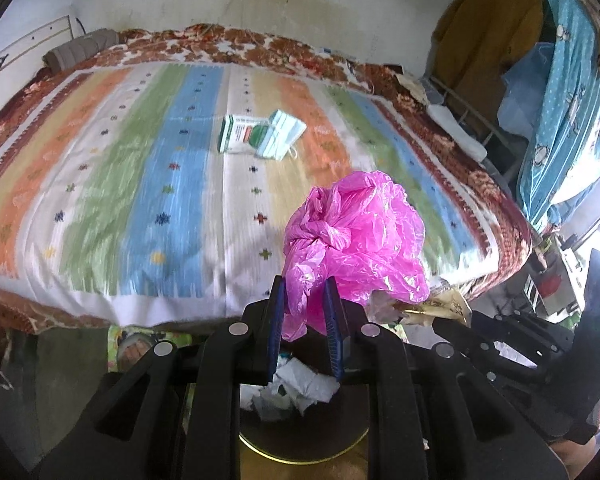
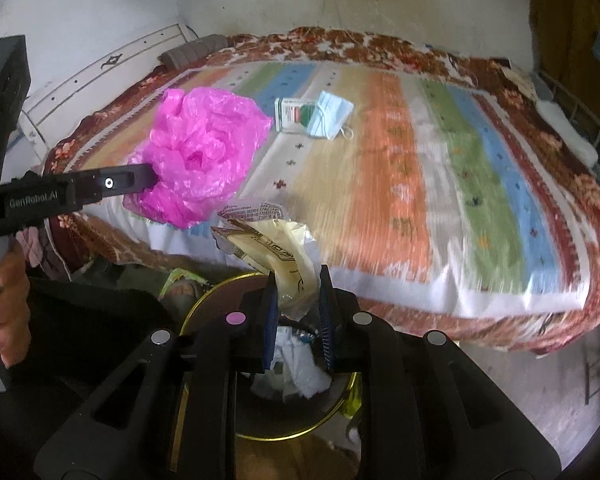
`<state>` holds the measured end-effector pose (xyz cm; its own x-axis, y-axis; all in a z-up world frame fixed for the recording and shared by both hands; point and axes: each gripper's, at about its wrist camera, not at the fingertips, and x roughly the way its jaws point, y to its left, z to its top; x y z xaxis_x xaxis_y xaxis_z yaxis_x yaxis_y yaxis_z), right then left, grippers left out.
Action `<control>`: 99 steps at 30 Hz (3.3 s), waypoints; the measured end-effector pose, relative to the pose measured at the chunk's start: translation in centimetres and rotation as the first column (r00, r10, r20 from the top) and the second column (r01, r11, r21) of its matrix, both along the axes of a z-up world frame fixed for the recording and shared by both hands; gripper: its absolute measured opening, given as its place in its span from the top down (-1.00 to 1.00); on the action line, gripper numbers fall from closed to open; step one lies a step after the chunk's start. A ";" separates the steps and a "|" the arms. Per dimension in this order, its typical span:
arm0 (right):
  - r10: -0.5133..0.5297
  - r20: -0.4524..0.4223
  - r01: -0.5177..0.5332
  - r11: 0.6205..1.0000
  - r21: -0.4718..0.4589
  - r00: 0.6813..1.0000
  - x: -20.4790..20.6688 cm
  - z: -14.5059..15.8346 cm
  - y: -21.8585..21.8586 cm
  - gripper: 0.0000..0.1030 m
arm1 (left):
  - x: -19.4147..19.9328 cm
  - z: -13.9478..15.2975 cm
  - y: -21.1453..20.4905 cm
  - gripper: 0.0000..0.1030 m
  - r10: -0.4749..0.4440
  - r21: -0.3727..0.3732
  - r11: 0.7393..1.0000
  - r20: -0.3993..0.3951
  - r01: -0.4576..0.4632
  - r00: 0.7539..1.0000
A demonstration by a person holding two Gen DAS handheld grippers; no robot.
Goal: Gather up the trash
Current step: 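Carry the pink bag and yellow wrapper over the bin and open both tools, then move both tools back up toward the green medicine box and blue mask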
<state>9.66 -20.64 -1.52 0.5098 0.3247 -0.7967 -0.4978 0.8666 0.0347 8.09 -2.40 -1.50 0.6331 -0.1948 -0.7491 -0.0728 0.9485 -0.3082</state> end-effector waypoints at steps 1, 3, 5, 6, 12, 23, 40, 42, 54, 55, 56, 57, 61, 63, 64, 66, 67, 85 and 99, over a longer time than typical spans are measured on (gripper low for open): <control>-0.001 0.000 0.001 1.000 -0.004 1.000 -0.1 -0.1 0.0 0.68 | -0.1 -0.1 0.0 0.64 -0.002 -0.005 1.000 -0.006 0.002 1.000; -0.005 0.001 0.005 1.000 -0.014 1.000 -0.2 -0.2 0.0 0.68 | -0.2 -0.5 -0.2 0.64 -0.010 -0.003 1.000 -0.027 0.010 1.000; -0.012 -0.010 0.011 1.000 -0.025 1.000 -0.2 -0.5 0.0 0.68 | -0.4 -0.9 -0.3 0.62 -0.007 0.006 1.000 -0.042 0.007 0.999; -0.012 -0.017 0.012 0.999 -0.030 1.000 -0.2 -0.7 0.1 0.68 | -0.5 -1.1 -0.4 0.62 -0.005 0.008 1.000 -0.049 0.006 0.999; -0.024 -0.080 0.018 0.996 -0.085 0.996 -0.3 -2.6 0.5 0.67 | -0.6 -2.4 -0.8 0.60 0.014 0.037 0.999 -0.100 -0.011 0.995; -0.040 -0.172 0.008 0.984 -0.180 0.984 0.0 -5.7 1.2 0.64 | 0.0 -5.4 -1.0 0.61 0.016 -0.031 0.999 -0.230 -0.023 0.973; -0.066 -0.346 0.018 0.990 -0.139 0.936 1.4 -8.6 1.2 -0.13 | 0.8 -7.4 0.5 -0.01 0.063 -0.100 0.990 -0.313 -0.099 0.948; -0.062 -0.341 0.019 0.991 -0.129 0.938 1.6 -8.4 1.4 -0.15 | 1.1 -6.8 0.6 -0.06 0.065 -0.083 0.992 -0.289 -0.093 0.955; -0.074 -0.226 0.069 0.997 -0.032 0.971 5.1 -4.4 1.5 -0.43 | 4.1 -3.8 2.5 -0.32 0.098 0.052 0.995 -0.222 -0.088 0.970; -0.079 -0.216 0.076 0.997 -0.021 0.973 5.6 -4.0 1.5 -0.46 | 4.4 -3.6 2.8 -0.36 0.101 0.063 0.994 -0.223 -0.089 0.970; -0.080 -0.200 0.077 0.997 -0.022 0.976 6.0 -3.7 1.5 -0.49 | 4.9 -3.4 3.1 -0.38 0.106 0.075 0.993 -0.224 -0.091 0.969; -0.078 -0.185 0.074 0.997 -0.025 0.980 6.2 -3.4 1.7 -0.51 | 5.0 -3.4 3.4 -0.39 0.110 0.079 0.992 -0.223 -0.095 0.969; -0.082 -0.125 0.081 0.997 -0.015 0.989 8.1 -2.1 1.9 -0.65 | 6.1 -3.4 4.2 -0.42 0.131 0.105 0.988 -0.230 -0.109 0.964; -0.092 -0.115 0.092 0.996 -0.007 0.989 8.8 -1.8 2.0 -0.67 | 6.8 -3.5 4.6 -0.45 0.140 0.122 0.986 -0.231 -0.114 0.963; -0.095 -0.112 0.095 0.995 -0.005 0.989 9.2 -1.8 2.0 -0.68 | 7.1 -3.5 4.7 -0.48 0.144 0.129 0.985 -0.229 -0.116 0.963; -0.103 -0.104 0.104 0.995 0.000 0.989 10.0 -1.7 2.2 -0.70 | 7.7 -3.5 5.1 -0.50 0.155 0.140 0.982 -0.224 -0.125 0.962; -0.107 -0.100 0.108 0.994 0.004 0.989 10.2 -1.6 2.2 -0.71 | 8.0 -3.5 5.2 -0.54 0.158 0.146 0.981 -0.220 -0.128 0.962; -0.130 -0.035 0.132 0.988 0.085 0.991 15.5 -1.1 3.6 -0.83 | 14.2 -3.7 6.1 -0.88 0.102 0.301 0.952 -0.138 -0.057 0.985; -0.116 -0.020 0.118 0.984 0.135 0.993 20.7 -2.7 5.6 -0.83 | 19.0 -6.4 9.3 -0.88 0.031 0.255 0.967 -0.060 -0.014 0.998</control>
<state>30.39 -15.09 -4.20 0.5410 0.3687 -0.7559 -0.3920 0.9057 0.1612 27.09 6.89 -7.87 0.5854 0.0208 -0.8105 -0.1065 0.9930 -0.0514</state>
